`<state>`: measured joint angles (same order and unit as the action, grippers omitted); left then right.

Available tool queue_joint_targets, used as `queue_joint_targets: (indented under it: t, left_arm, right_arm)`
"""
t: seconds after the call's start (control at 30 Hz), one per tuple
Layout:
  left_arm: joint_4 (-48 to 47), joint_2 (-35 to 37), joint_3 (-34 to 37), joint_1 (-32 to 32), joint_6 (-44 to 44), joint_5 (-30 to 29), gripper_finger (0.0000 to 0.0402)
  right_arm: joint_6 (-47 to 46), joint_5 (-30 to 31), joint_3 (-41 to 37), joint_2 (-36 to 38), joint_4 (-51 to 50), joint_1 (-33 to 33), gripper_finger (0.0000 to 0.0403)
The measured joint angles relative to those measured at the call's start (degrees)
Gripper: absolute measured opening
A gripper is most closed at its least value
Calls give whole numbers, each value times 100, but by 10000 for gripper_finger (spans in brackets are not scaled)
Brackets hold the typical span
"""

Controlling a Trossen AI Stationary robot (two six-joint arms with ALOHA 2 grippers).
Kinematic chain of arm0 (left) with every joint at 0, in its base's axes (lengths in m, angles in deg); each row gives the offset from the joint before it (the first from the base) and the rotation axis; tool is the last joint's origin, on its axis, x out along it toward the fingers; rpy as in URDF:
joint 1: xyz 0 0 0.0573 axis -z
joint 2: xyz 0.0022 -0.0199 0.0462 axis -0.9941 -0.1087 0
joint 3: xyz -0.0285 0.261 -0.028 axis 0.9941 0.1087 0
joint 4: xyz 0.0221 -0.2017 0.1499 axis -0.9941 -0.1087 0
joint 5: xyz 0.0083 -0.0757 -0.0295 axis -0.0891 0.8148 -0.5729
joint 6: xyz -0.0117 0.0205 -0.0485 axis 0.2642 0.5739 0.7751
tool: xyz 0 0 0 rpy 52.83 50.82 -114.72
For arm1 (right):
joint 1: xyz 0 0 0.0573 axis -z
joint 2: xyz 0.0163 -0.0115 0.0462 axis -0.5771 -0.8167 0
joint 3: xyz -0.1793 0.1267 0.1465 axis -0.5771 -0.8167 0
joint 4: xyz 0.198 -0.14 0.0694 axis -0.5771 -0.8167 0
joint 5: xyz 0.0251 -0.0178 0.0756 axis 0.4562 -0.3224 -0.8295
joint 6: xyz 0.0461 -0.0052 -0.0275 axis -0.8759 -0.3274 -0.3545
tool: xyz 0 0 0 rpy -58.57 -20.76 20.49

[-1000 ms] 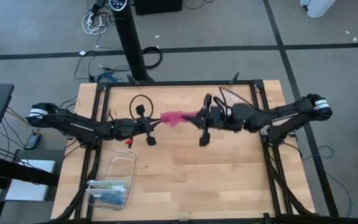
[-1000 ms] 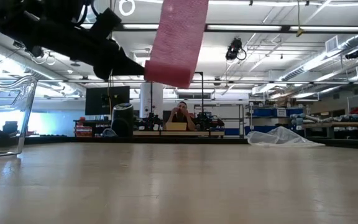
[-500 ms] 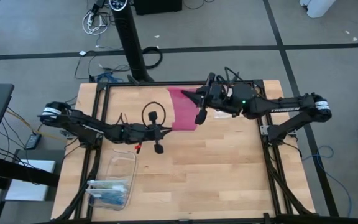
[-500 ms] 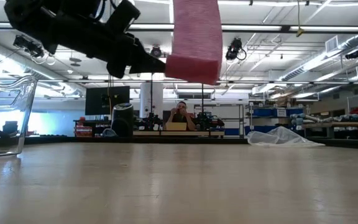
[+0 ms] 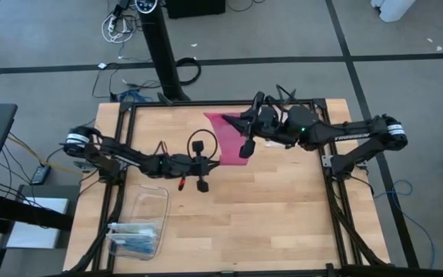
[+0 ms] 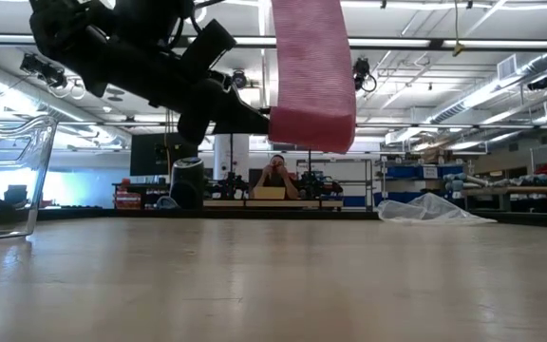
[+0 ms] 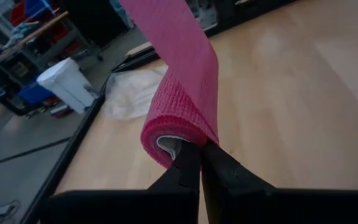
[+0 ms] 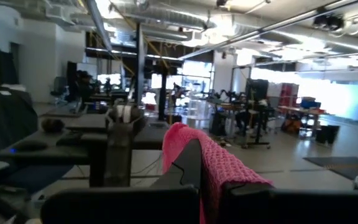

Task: Roll bandage
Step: Roll the pink bandage

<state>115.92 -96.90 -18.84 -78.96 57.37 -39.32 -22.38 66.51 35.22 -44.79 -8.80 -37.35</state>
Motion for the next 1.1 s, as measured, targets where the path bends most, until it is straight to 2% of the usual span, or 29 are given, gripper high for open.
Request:
queue_joint_targets:
  t: [0.3,0.73,0.9,1.1]
  left_arm:
    - [194,0,0,-319,273,17,4]
    - [1112,-4,4,-957,586,639,4]
    - [1378,-4,4,-1181,592,699,4]
    - [1517,-2,9,-1505,727,655,3]
  right_arm:
    - [59,228,170,2,-52,-473,0]
    - [98,608,172,2,-40,-1442,0]
    - [141,931,172,2,-288,-1780,0]
    - [-243,1084,172,-13,-736,-2028,0]
